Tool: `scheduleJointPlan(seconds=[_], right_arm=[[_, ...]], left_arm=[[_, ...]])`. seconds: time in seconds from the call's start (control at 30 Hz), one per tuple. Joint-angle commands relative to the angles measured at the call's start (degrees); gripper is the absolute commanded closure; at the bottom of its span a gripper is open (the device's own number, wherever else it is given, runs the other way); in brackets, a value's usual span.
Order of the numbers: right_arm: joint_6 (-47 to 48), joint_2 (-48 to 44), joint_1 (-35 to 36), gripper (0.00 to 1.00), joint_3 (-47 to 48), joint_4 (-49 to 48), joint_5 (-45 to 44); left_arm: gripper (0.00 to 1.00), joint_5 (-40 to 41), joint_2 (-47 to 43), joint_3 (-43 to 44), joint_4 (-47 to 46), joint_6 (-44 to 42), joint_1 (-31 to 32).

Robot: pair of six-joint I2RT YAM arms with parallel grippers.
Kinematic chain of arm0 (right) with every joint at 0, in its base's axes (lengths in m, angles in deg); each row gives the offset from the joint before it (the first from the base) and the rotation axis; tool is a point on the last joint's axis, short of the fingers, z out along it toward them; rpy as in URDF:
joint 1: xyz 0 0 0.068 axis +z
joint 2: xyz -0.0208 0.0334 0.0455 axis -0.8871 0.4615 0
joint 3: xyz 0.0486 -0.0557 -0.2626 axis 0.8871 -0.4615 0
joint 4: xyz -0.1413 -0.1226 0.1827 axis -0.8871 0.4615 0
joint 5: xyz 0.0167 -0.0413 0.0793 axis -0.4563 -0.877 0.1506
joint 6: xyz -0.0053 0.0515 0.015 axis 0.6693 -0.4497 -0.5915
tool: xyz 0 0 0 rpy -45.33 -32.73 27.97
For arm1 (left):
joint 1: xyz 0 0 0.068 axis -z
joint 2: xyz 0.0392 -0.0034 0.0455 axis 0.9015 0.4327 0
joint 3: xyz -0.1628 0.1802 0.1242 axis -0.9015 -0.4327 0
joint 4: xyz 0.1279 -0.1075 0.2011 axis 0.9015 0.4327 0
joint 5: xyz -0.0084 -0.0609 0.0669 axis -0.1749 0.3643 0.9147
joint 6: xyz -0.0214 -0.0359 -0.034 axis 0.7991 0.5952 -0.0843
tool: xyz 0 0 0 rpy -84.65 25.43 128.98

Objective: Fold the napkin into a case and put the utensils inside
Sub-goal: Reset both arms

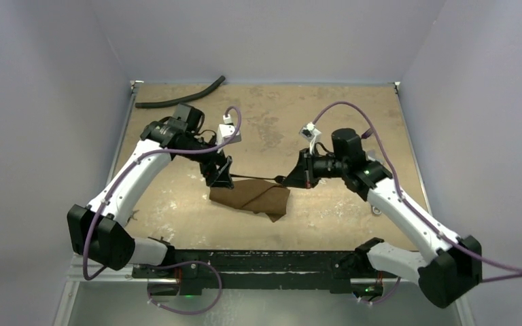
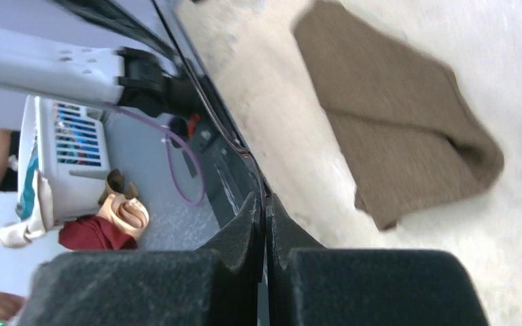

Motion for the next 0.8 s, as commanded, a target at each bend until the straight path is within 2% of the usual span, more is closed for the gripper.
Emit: scheduleJointPlan(seconds=[0.0,0.1,0.23,0.43,0.77], right_arm=[[-2.5,7.5,-0.1,1.0,2.1,16.3,-6.5],[-4.1,5.3,-0.1,1.0,2.1,20.8,-8.7],[-4.7,3.8,-0.2,1.0,1.9,24.4,-11.7],[-3.8,4.7,-0.2,1.0,-1.0,25.8,-14.1],[-3.5,6.4,-1.4,1.0,-3.4,25.6,-17.3]], left_arm=[[0.17,17.7,-2.0,-4.8,-14.4,8.5,-0.3],[0.22,25.6,0.0,-8.4,-16.6,6.7,-0.5],[0.29,30.8,1.5,-13.7,-21.9,5.2,-0.5],[0.42,30.9,5.4,-16.8,-26.6,3.8,-0.4],[0.5,32.9,10.1,-21.0,-32.9,2.2,-0.2]])
